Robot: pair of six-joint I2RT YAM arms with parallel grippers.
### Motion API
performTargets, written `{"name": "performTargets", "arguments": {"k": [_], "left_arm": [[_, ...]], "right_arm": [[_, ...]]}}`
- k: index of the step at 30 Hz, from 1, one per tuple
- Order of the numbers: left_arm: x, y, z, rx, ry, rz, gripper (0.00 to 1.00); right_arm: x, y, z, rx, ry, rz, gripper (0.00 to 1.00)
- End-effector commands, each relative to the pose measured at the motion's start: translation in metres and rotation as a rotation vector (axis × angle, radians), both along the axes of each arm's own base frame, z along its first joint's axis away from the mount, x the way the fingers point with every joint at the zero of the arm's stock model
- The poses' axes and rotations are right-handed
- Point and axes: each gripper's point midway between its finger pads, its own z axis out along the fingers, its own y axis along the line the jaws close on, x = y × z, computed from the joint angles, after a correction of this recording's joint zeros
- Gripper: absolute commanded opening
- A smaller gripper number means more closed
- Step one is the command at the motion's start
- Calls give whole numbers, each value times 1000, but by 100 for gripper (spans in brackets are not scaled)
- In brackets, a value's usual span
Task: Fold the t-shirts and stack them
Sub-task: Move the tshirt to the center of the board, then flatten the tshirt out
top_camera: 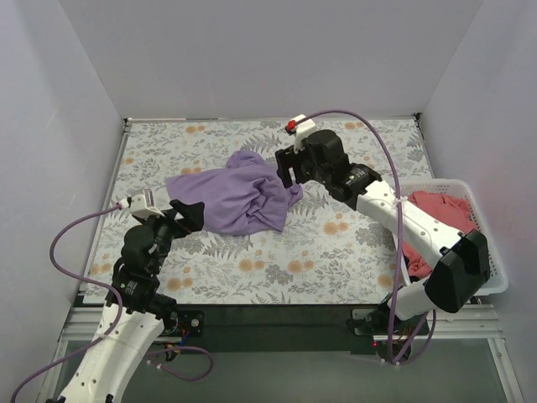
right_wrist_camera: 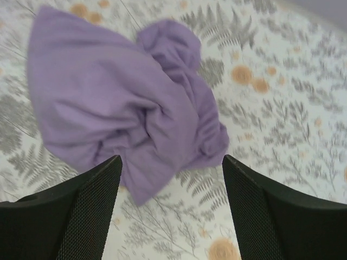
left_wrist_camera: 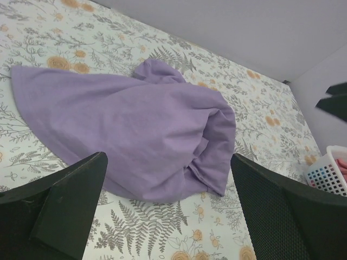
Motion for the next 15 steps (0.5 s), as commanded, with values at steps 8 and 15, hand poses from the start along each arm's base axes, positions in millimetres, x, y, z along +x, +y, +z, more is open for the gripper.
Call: {"name": "performTargets", "arguments": {"k": [8,15], "left_arm": [[18,-32,-47,-61,298,-85,98],[44,-60,-99,-7,597,-168,98]], "right_arm": [[35,-78,-109,69,288,-107,75],[56,-59,-166,180,454,-63,76]]}}
